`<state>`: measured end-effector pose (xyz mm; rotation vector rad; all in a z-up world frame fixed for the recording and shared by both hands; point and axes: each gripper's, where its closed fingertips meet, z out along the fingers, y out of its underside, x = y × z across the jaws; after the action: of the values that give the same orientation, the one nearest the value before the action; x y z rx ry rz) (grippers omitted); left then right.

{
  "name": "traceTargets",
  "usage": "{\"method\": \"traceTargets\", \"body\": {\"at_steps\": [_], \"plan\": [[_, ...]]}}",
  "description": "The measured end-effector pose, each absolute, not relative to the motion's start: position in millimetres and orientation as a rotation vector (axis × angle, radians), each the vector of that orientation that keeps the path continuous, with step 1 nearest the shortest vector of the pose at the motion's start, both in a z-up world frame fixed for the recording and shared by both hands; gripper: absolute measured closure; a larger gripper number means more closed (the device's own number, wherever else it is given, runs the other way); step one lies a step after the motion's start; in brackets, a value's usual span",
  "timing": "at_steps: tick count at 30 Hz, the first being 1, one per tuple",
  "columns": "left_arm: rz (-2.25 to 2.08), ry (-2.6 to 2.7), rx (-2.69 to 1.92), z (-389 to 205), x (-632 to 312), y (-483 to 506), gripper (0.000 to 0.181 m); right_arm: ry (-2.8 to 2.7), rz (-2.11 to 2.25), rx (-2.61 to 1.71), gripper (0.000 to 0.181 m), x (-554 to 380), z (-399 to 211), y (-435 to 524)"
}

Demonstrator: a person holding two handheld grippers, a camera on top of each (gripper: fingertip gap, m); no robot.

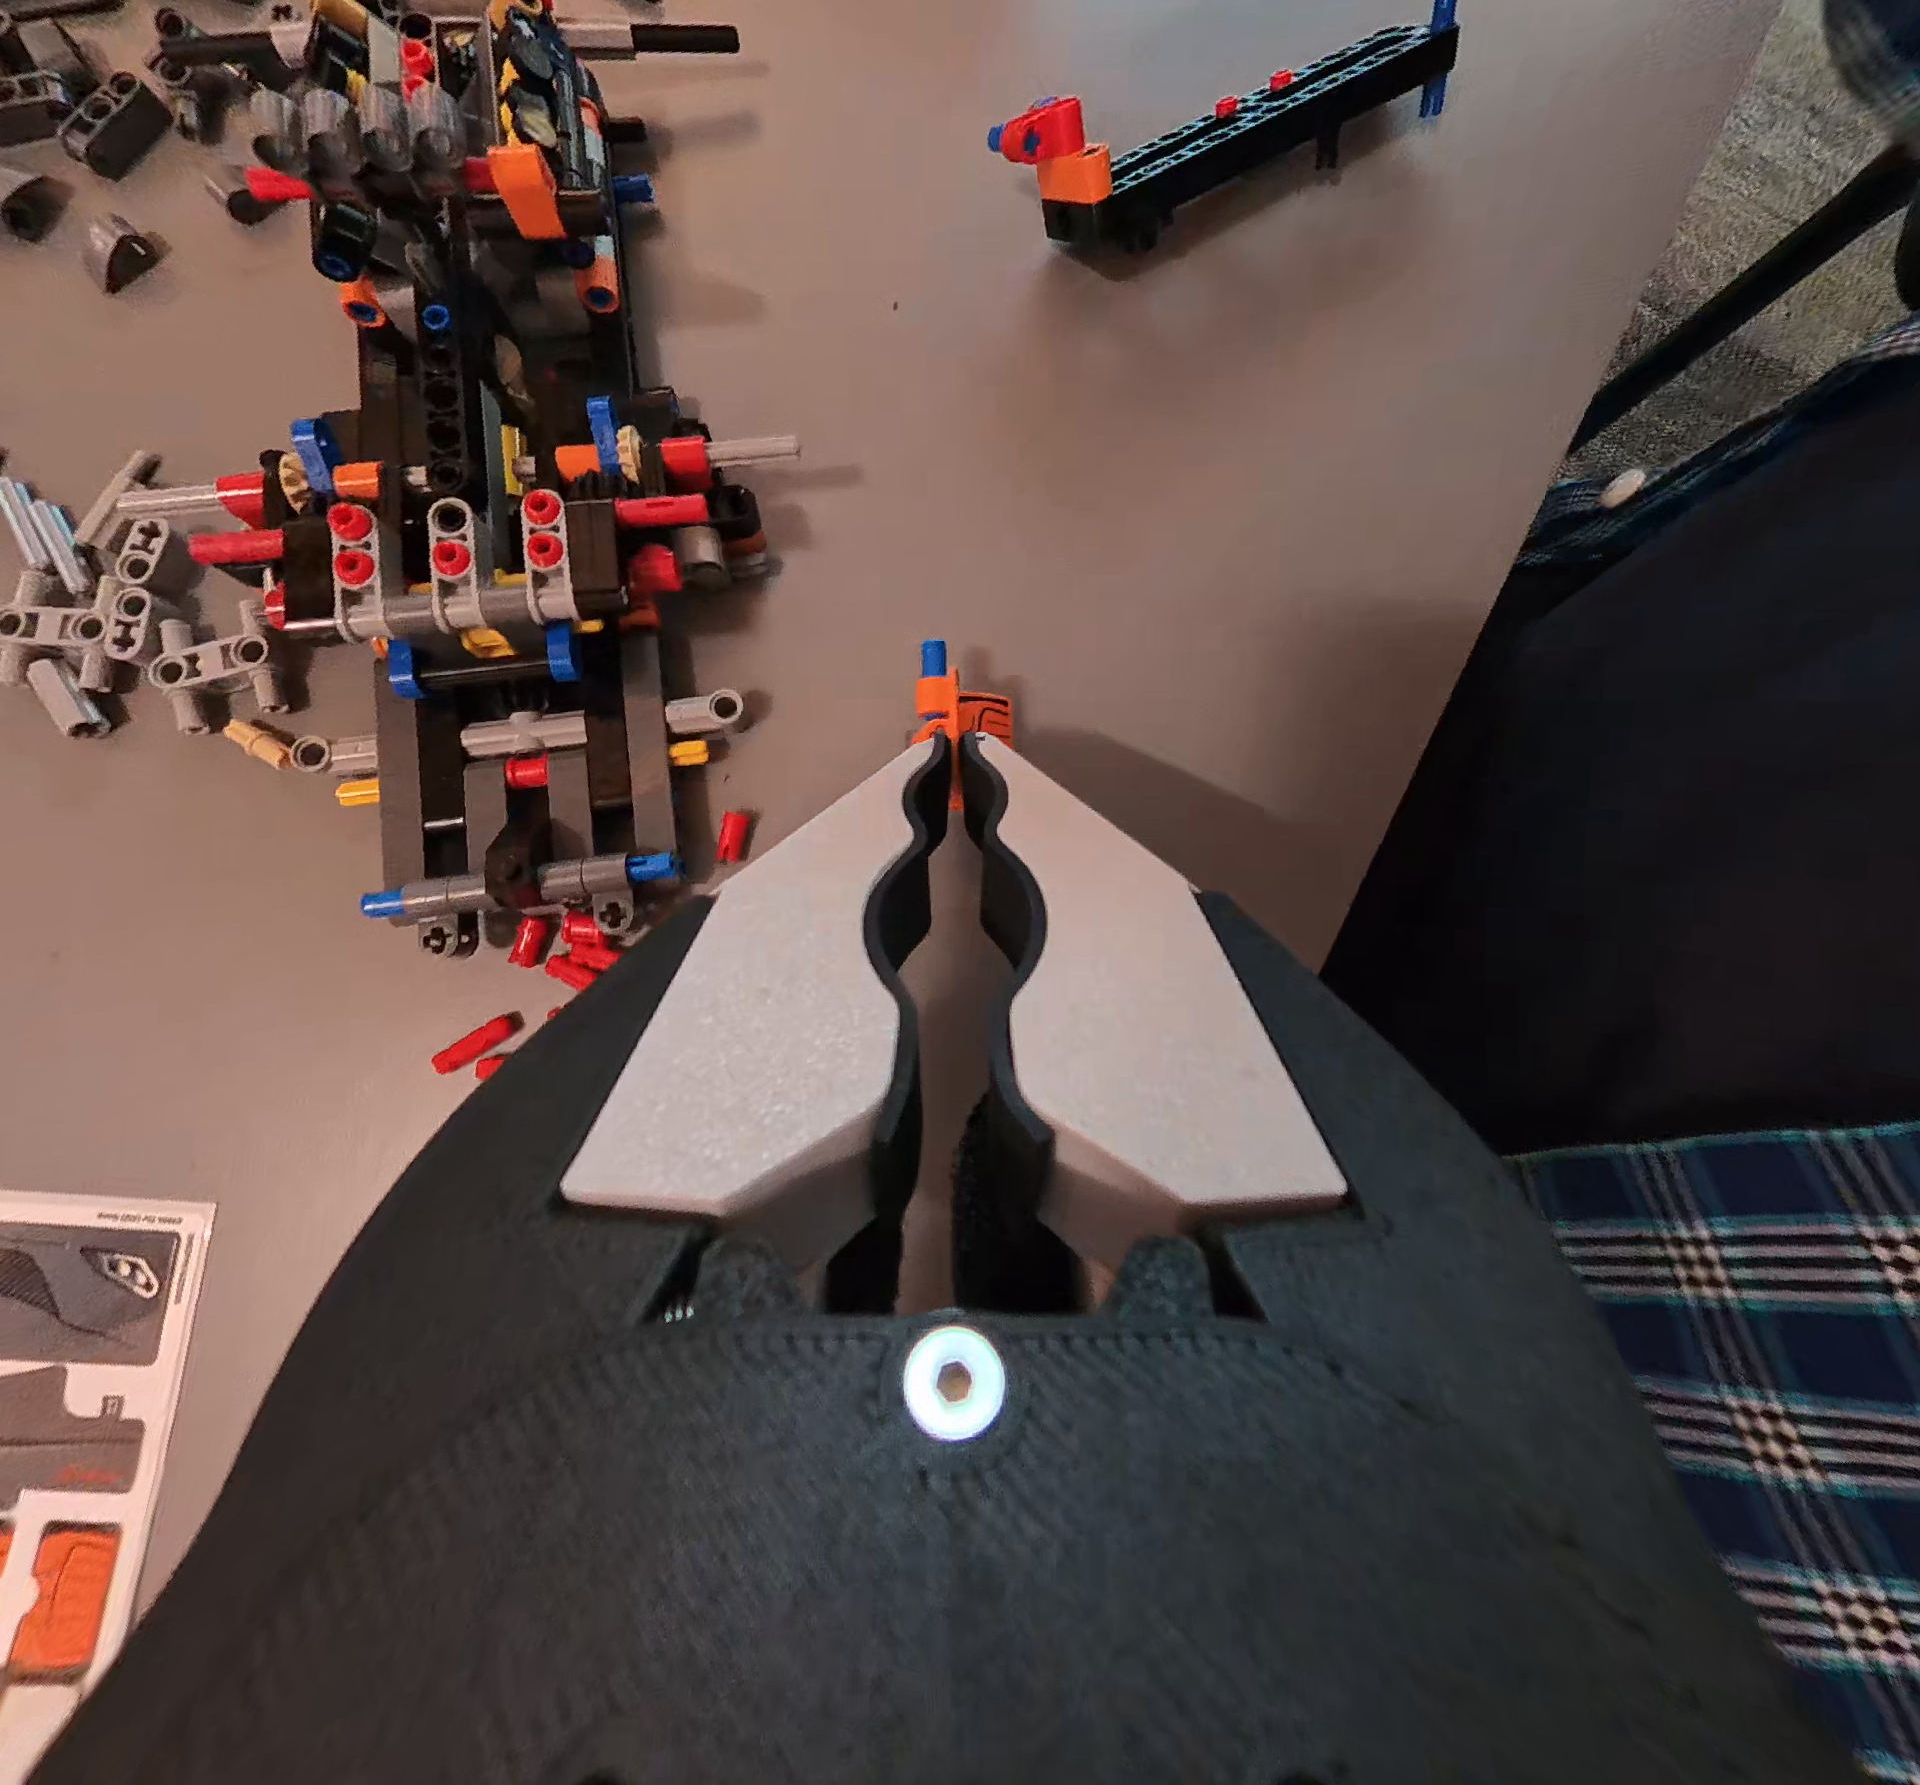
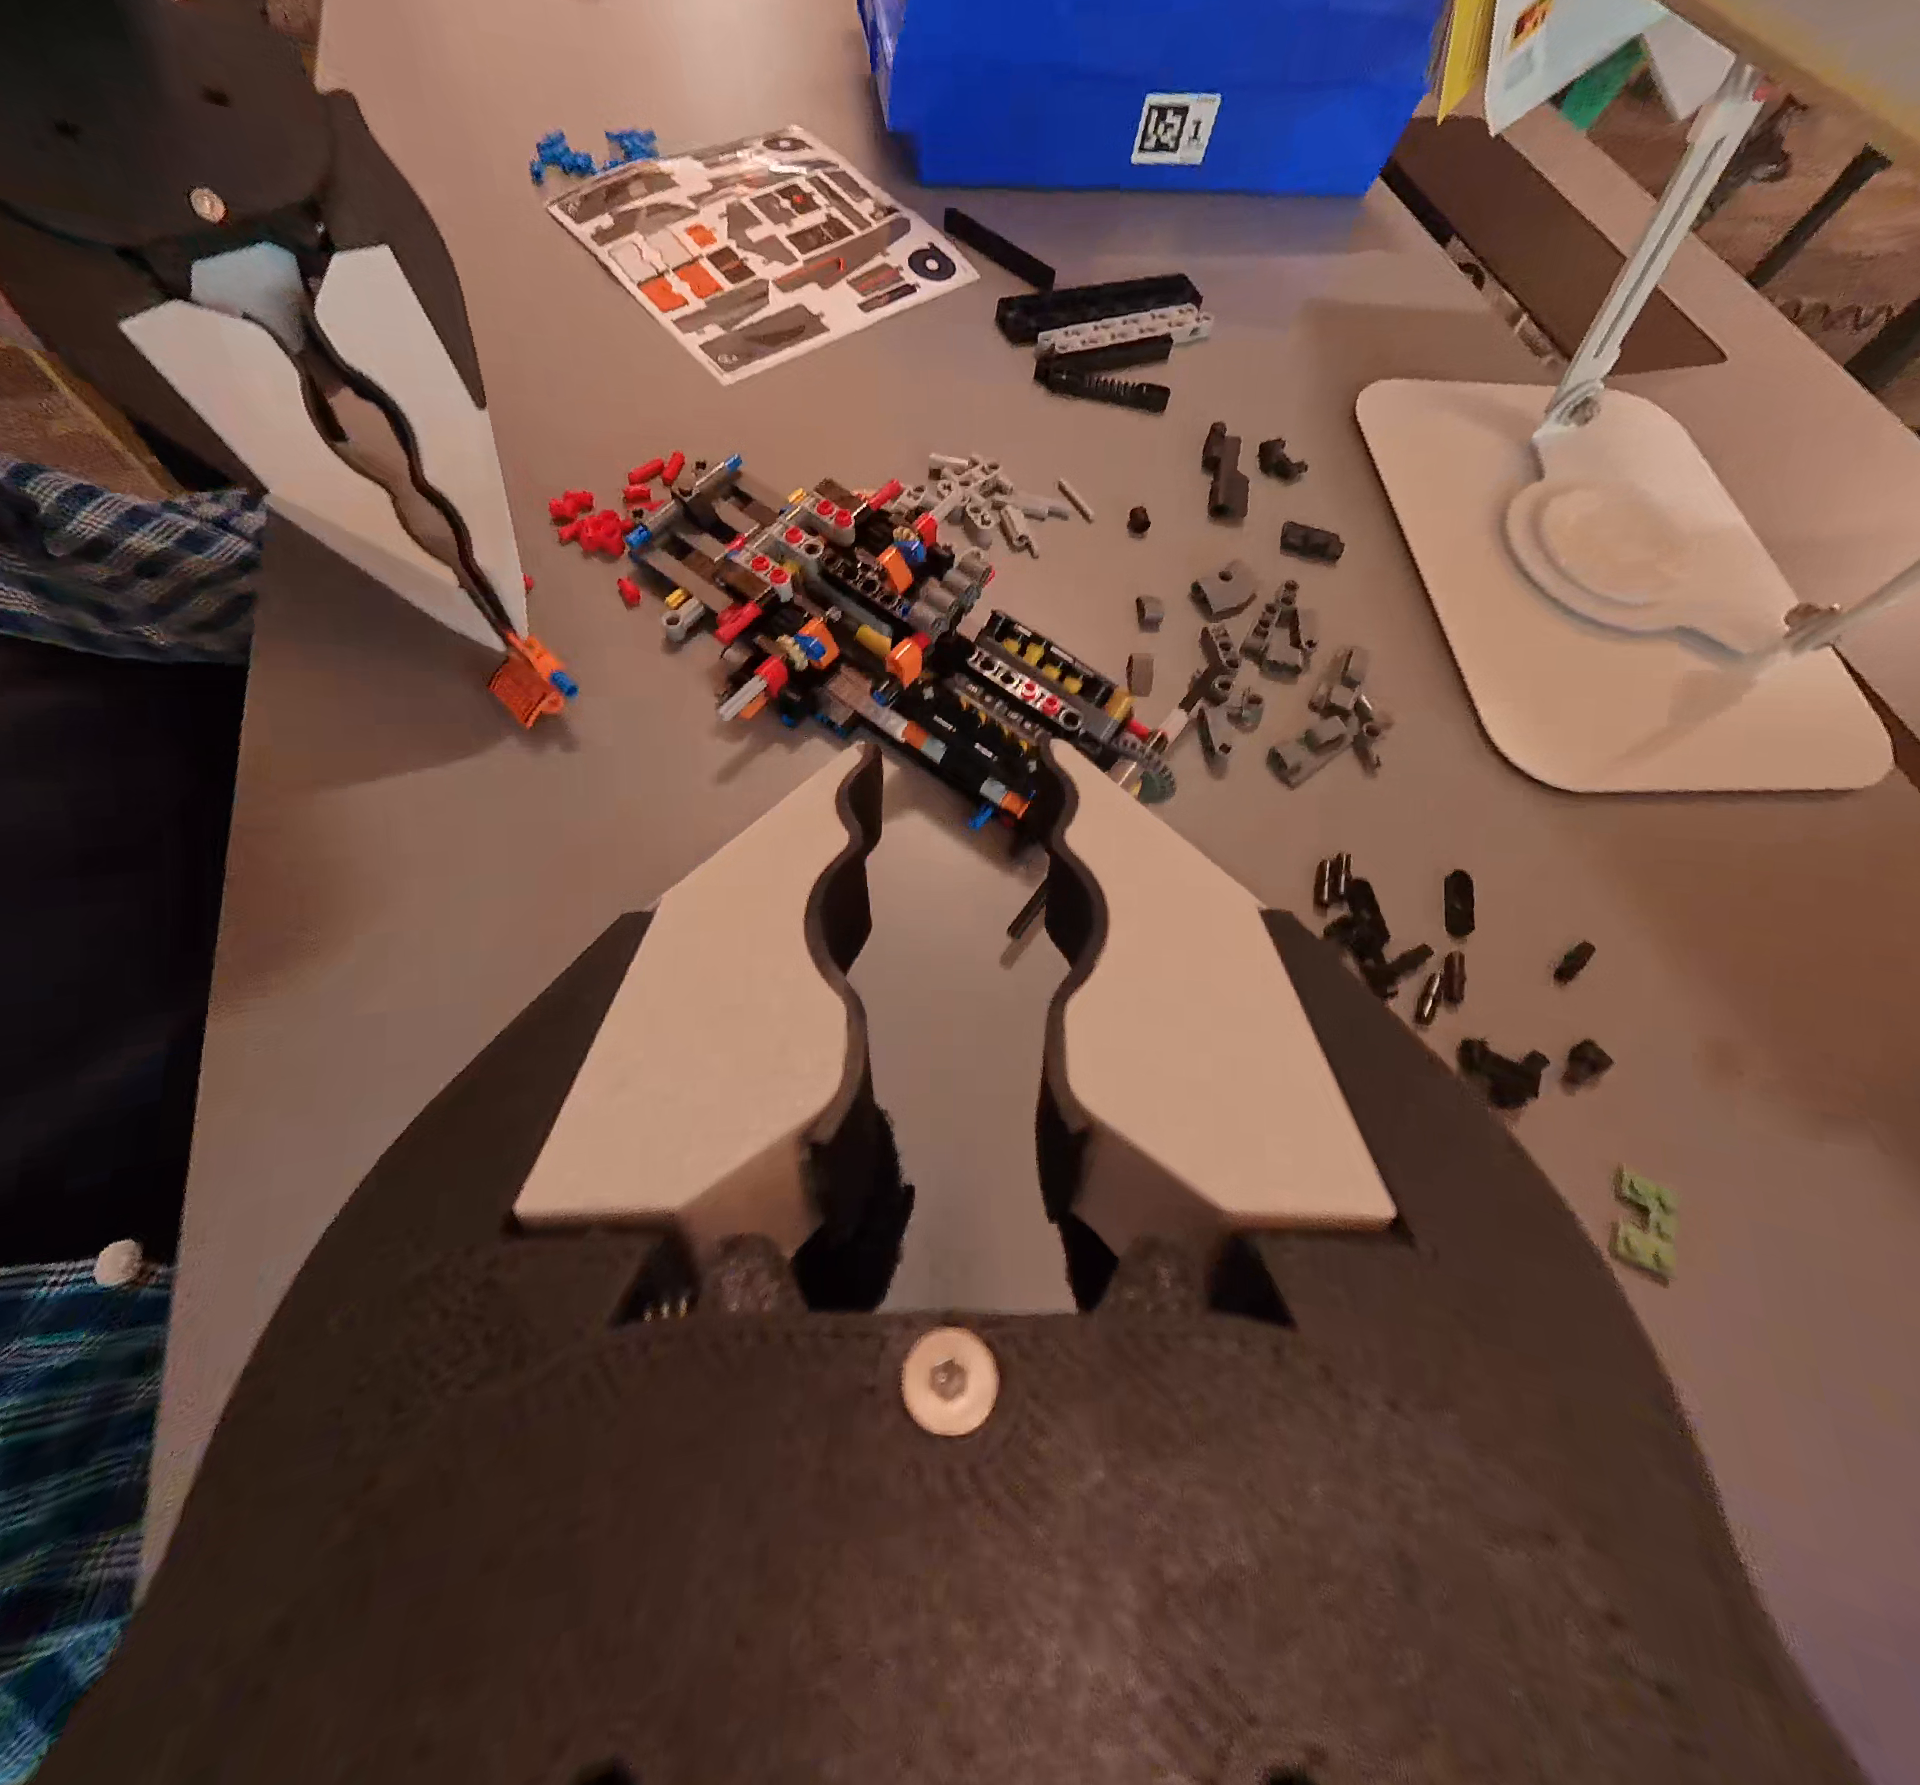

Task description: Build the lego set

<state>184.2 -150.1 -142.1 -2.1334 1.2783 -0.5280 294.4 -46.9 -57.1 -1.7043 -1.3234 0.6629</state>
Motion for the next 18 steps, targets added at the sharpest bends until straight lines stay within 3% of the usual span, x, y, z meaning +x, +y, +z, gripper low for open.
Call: {"method": "traceTargets", "body": {"at_steps": [1,18], "plan": [[-0.530,1.284,-2.128,-142.4,186.3,-150.0,0.180,-1.318,0.672,-1.690,0.155,292.5,-56.8,-43.1],[-0.524,1.370,-2.038,-144.8,217.6,-137.8,0.177,-1.265,0.739,-1.602,0.156,294.3,-68.8,-25.3]]}}
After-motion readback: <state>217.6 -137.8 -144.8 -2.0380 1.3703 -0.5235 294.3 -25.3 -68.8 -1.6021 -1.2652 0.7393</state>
